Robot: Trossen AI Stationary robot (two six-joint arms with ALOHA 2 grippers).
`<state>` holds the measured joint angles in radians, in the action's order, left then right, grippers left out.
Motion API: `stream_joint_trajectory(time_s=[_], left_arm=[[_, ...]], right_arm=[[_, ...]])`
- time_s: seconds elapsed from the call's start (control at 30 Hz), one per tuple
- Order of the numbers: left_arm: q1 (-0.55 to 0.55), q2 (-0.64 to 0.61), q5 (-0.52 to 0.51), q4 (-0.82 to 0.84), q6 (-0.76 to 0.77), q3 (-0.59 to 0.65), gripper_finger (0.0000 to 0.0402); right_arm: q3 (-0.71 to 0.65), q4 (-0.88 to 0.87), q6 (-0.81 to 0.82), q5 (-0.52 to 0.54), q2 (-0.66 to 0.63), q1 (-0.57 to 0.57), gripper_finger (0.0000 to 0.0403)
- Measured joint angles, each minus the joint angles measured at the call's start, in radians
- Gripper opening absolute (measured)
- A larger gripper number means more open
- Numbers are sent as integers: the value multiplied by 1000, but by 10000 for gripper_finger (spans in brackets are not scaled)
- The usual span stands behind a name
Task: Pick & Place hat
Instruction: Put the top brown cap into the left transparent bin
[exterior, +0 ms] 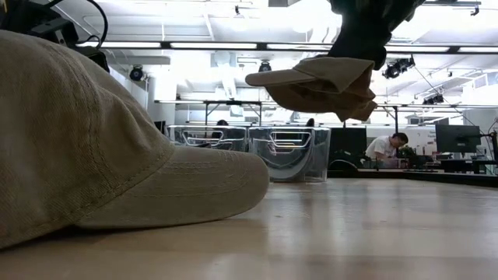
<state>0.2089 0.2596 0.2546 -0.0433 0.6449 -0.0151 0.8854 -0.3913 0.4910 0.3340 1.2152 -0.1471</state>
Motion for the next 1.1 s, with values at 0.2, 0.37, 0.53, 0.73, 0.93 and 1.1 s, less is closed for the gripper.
stream_joint_trajectory(time_s=[0.2,0.37,0.53,0.73,0.93,1.1], left_arm=[[0,0,-1,0,0,0,0],[0,0,-16,-9,0,0,0],[0,0,-61,-16,91,0,0],[0,0,-78,-16,164,0,0],[0,0,-107,-44,310,0,7],[0,0,-117,-161,324,0,63]], right_arm=[[0,0,8,13,0,0,0],[0,1,17,34,0,0,0],[0,4,33,55,0,0,0],[0,24,36,63,0,0,0],[0,84,34,69,0,1,0],[0,140,33,76,0,1,0]])
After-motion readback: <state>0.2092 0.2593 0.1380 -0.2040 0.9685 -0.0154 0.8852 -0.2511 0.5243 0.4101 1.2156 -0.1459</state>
